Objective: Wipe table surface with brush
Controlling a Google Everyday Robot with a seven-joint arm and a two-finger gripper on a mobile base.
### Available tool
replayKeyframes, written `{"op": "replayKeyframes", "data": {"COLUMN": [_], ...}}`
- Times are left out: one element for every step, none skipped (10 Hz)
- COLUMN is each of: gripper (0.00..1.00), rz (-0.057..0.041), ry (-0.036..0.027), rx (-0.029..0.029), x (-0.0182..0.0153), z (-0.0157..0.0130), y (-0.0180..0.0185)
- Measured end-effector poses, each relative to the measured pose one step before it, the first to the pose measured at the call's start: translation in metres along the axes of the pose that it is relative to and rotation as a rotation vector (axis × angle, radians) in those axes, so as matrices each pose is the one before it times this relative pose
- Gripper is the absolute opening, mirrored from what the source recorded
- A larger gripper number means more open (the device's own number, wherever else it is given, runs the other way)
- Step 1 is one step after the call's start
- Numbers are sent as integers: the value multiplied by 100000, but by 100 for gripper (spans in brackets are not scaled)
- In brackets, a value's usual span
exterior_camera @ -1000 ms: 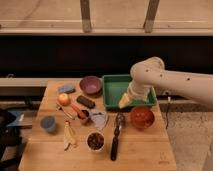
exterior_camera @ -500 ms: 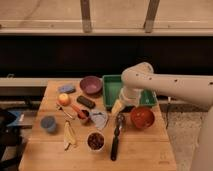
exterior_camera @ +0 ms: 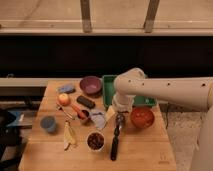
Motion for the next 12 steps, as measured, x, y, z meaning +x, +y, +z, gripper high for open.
{"op": "replayKeyframes", "data": {"gripper": [80,80,80,80,80,80,80,80,80,80,80,80], "rz": [-32,251,821,1557,2017,1620,1544,1711,1640,1507,1357,946], "ry": [1337,1826,1967,1404,1551,1023,537,328,371,401,458,413], "rx": [-583,-98,52,-114,86,-1,-121,-172,-375,-852,-797,-710], "x": [313,288,190,197,350,177,76,37,-26,-158,-185,-173], "z": [744,1088,1177,769,591,415,286,153,210,270,298,257], "y": [598,418,167,-235,-459,-259,-246,-344,-361,-231,-282,-127]}}
